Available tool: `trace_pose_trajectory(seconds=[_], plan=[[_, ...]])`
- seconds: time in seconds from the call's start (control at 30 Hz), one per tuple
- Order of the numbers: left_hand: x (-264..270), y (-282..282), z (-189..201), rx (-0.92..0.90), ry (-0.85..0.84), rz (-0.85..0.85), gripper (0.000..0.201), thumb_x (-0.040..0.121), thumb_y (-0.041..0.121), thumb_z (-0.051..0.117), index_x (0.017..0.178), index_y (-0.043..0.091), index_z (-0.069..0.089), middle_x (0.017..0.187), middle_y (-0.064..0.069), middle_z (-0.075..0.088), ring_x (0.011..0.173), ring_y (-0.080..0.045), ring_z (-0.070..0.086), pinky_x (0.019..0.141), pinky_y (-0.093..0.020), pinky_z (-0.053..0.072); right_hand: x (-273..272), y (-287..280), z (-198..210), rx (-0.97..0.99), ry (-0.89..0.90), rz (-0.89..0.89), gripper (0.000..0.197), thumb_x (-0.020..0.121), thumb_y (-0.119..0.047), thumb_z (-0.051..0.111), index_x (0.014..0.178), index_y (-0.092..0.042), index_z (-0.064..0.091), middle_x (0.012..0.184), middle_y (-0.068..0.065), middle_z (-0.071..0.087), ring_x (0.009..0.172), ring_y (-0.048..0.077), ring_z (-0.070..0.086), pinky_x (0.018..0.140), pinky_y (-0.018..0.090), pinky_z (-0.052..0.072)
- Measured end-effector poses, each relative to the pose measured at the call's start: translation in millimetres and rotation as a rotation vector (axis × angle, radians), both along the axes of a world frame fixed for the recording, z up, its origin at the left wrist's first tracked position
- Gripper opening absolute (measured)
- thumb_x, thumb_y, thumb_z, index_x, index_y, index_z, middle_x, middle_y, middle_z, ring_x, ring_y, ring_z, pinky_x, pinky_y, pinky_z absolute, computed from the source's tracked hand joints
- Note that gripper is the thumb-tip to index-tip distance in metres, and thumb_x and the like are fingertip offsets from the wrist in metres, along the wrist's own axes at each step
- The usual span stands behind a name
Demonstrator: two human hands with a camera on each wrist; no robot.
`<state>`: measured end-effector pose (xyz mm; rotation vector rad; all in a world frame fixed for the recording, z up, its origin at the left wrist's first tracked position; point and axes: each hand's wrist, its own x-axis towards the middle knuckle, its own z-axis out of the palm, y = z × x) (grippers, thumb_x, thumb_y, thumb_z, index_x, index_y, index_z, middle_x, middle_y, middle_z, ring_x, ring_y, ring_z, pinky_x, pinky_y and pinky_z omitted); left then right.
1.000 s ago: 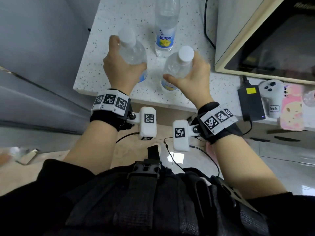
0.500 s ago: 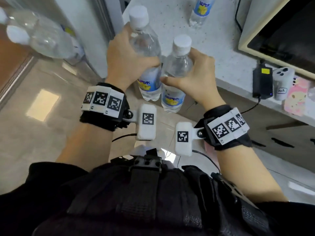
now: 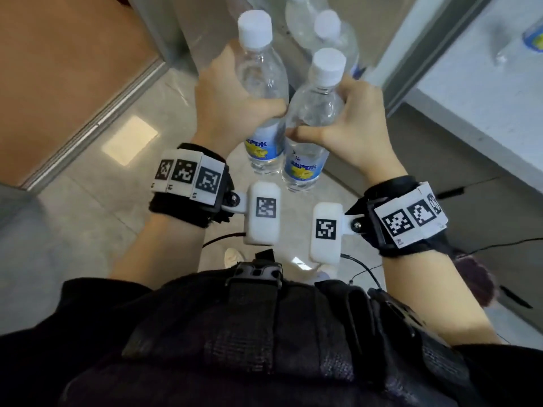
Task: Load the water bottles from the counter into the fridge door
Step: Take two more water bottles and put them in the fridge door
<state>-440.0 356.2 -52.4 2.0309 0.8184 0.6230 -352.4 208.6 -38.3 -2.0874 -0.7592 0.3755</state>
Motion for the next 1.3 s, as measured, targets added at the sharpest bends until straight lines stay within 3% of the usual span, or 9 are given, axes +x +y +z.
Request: trace_pose_trajectory(seconds=[0.23,0.33,0.47,0.6,0.7,0.8,0.97,1.17,1.3], plan=[[-37.9,104.6,10.2,0.055,-0.031,0.063,0.064,0.052,0.031,0.081,0.109,0.012,0.059,0.095,0.006,0.069,0.091,-0.016,0.066,0.083,-0.028,0.054,-28.0,106.0,9.8,0.046,-0.046,0.025,0.049,0.048,-0.048,0.073,0.09,-0.024,0.064,0.08,-0.004,0.064,0.076,0.01,0.057,0.073,0.035,0.052],[-27.2,136.9,16.2,0.039,-0.059,0.017,0.067,0.051,0.033,0.08,0.112,0.014,0.06,0.097,0.007,0.069,0.093,-0.015,0.066,0.085,-0.029,0.054,-22.4,135.1,15.6,0.057,-0.109,0.015,0.05,0.052,-0.042,0.077,0.094,-0.018,0.064,0.08,-0.005,0.061,0.075,0.009,0.054,0.069,0.03,0.047],[8.8,164.2,24.5,0.085,-0.075,-0.015,0.072,0.053,0.038,0.085,0.116,0.017,0.058,0.101,0.008,0.069,0.097,-0.01,0.064,0.084,-0.018,0.049,-0.5,163.7,23.6,0.159,-0.192,-0.059,0.048,0.055,-0.037,0.08,0.092,-0.011,0.064,0.077,-0.007,0.056,0.069,0.001,0.045,0.061,0.018,0.04],[52.6,195.6,30.3,0.091,-0.195,-0.087,0.073,0.051,0.044,0.083,0.112,0.012,0.06,0.105,0.001,0.071,0.1,-0.015,0.067,0.088,-0.035,0.055,32.2,188.9,35.3,0.225,-0.341,-0.129,0.043,0.057,-0.04,0.074,0.087,-0.011,0.063,0.075,-0.008,0.053,0.07,0.009,0.047,0.063,0.029,0.042],[87.2,214.1,38.3,0.109,-0.27,-0.145,0.069,0.052,0.042,0.083,0.108,0.008,0.061,0.102,-0.001,0.071,0.096,-0.015,0.067,0.085,-0.037,0.056,58.9,208.6,44.6,0.218,-0.369,-0.172,0.04,0.06,-0.042,0.072,0.092,-0.02,0.062,0.081,-0.009,0.055,0.076,0.009,0.049,0.069,0.034,0.047],[116.6,228.7,41.6,0.064,-0.332,-0.193,0.069,0.053,0.04,0.085,0.109,0.007,0.06,0.103,-0.002,0.071,0.096,-0.014,0.067,0.085,-0.037,0.056,80.3,220.1,43.6,0.17,-0.396,-0.241,0.05,0.061,-0.042,0.073,0.101,-0.013,0.064,0.088,-0.003,0.064,0.081,0.014,0.057,0.075,0.038,0.051],[156.6,237.6,39.2,0.006,-0.368,-0.315,0.071,0.055,0.034,0.085,0.112,0.003,0.056,0.096,0.007,0.061,0.092,-0.011,0.061,0.082,-0.01,0.049,99.7,232.4,34.8,0.006,-0.437,-0.377,0.053,0.066,-0.043,0.075,0.108,-0.015,0.059,0.094,0.002,0.068,0.08,0.021,0.058,0.066,0.028,0.037],[200.5,243.7,4.0,-0.11,-0.267,-0.489,0.068,0.058,0.028,0.083,0.114,0.003,0.053,0.107,-0.012,0.065,0.104,-0.031,0.062,0.088,-0.049,0.055,109.7,241.8,14.2,-0.079,-0.444,-0.547,0.054,0.066,-0.036,0.077,0.111,-0.012,0.059,0.109,0.006,0.067,0.093,0.031,0.063,0.072,0.031,0.041],[212.7,243.9,-14.5,-0.093,-0.278,-0.625,0.061,0.062,0.016,0.084,0.114,0.003,0.053,0.103,-0.003,0.063,0.101,-0.024,0.062,0.091,-0.034,0.055,111.3,244.6,-6.6,-0.073,-0.443,-0.656,0.054,0.062,-0.029,0.081,0.106,-0.006,0.06,0.106,0.01,0.067,0.091,0.03,0.064,0.073,0.037,0.049]])
